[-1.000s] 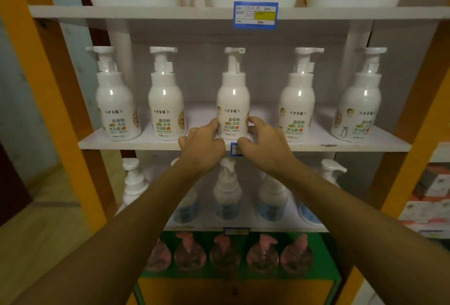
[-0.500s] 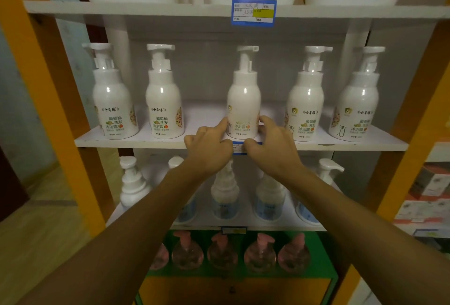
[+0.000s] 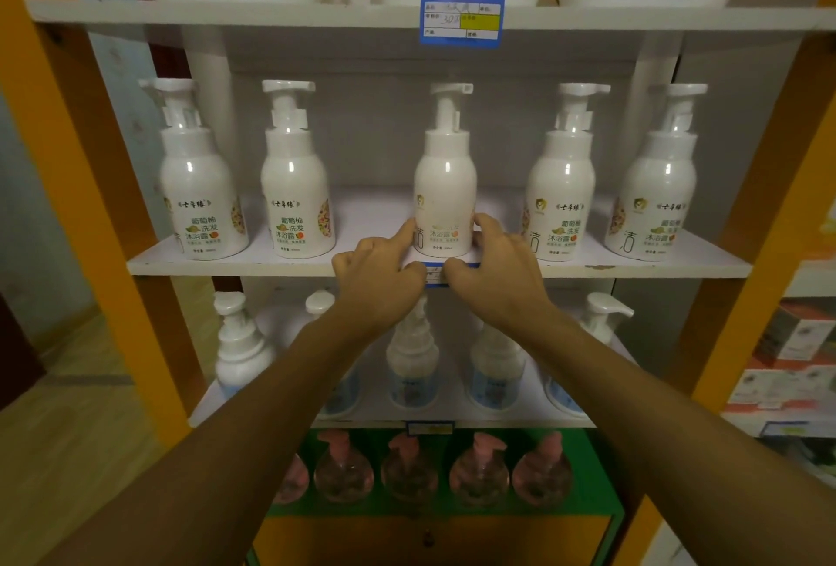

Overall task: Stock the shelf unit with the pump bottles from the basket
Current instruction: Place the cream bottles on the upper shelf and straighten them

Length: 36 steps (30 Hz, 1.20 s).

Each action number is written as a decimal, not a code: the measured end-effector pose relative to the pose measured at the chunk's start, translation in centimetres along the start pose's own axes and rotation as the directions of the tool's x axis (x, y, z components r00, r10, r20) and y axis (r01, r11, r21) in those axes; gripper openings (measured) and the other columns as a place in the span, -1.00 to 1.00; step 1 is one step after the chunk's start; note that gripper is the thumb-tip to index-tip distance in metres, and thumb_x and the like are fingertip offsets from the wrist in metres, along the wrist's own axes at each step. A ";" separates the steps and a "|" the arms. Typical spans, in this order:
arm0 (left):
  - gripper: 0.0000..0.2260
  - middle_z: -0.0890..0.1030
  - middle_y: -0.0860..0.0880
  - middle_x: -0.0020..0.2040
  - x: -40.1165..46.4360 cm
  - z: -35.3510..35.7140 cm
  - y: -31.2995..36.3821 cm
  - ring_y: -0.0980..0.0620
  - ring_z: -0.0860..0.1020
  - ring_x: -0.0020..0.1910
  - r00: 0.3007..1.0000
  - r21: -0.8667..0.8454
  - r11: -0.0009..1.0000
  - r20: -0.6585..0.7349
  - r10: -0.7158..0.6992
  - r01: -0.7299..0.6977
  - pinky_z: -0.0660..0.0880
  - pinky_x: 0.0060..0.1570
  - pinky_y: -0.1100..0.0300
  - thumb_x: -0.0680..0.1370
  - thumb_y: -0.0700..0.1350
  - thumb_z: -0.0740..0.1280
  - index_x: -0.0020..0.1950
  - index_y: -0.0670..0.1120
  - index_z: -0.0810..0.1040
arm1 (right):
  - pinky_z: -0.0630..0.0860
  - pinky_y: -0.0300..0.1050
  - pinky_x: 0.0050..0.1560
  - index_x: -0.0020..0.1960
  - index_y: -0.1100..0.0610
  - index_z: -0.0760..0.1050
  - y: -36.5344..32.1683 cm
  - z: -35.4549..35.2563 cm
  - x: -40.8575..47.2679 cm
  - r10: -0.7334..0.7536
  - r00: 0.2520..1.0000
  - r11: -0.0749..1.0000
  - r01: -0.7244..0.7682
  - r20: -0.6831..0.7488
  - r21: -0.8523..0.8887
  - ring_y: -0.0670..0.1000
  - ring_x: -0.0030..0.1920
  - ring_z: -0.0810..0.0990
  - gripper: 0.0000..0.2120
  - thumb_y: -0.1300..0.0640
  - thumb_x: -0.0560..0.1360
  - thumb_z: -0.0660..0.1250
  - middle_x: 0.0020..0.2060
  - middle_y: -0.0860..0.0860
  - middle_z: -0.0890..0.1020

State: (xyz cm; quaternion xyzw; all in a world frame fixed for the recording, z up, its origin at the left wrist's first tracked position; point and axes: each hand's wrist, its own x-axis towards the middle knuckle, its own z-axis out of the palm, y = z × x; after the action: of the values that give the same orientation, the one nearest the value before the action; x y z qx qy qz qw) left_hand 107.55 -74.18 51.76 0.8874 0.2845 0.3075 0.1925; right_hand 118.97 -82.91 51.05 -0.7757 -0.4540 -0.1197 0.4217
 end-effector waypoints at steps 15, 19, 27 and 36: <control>-0.47 0.45 -0.04 0.26 -0.9 -0.2 0.5 0.02 0.26 0.30 0.999 -0.006 0.999 -0.032 -0.032 0.032 0.05 0.28 0.08 0.56 -0.13 0.13 0.50 0.15 0.13 | 0.54 -0.29 -0.24 0.14 0.17 0.43 0.4 0.0 -0.3 -0.073 0.986 0.996 0.079 -0.148 0.037 0.01 -0.07 0.64 -0.65 0.08 0.40 0.33 0.02 0.06 0.66; -0.48 0.46 -0.03 0.26 -0.8 0.1 0.3 0.02 0.27 0.30 0.999 0.005 0.999 -0.037 -0.032 0.032 0.05 0.27 0.08 0.56 -0.13 0.13 0.50 0.15 0.14 | 0.60 -0.18 -0.18 0.14 0.15 0.42 0.5 0.3 -0.3 -0.057 0.986 0.997 0.063 -0.157 0.034 0.01 -0.06 0.63 -0.63 0.04 0.39 0.34 0.01 0.05 0.64; -0.49 0.46 -0.04 0.25 -0.7 0.3 0.1 0.02 0.27 0.30 0.998 0.003 0.999 -0.056 -0.041 0.042 0.05 0.28 0.08 0.56 -0.11 0.15 0.49 0.16 0.16 | 0.53 -0.30 -0.21 0.16 0.16 0.43 0.5 0.3 -0.4 -0.045 0.987 0.997 0.053 -0.156 0.049 0.01 -0.05 0.63 -0.64 0.06 0.41 0.33 0.04 0.05 0.64; -0.60 0.50 0.06 0.11 -4.0 -1.6 -1.7 0.01 0.50 0.16 0.925 -0.357 0.924 -0.380 -0.011 -0.136 0.50 0.15 -0.12 0.47 -0.15 0.18 0.31 0.00 0.43 | 0.43 -0.22 0.04 0.26 0.32 0.39 -2.2 0.2 -4.4 -0.298 0.832 0.941 0.339 -0.468 0.004 0.01 0.01 0.46 -0.57 0.31 0.39 0.24 -0.01 0.16 0.53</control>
State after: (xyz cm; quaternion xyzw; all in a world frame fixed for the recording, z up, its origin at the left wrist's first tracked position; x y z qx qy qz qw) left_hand 103.22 -75.07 50.33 0.7675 0.2225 0.5260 0.2913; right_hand 114.67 -84.94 49.64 -0.6193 -0.4682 -0.3490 0.5248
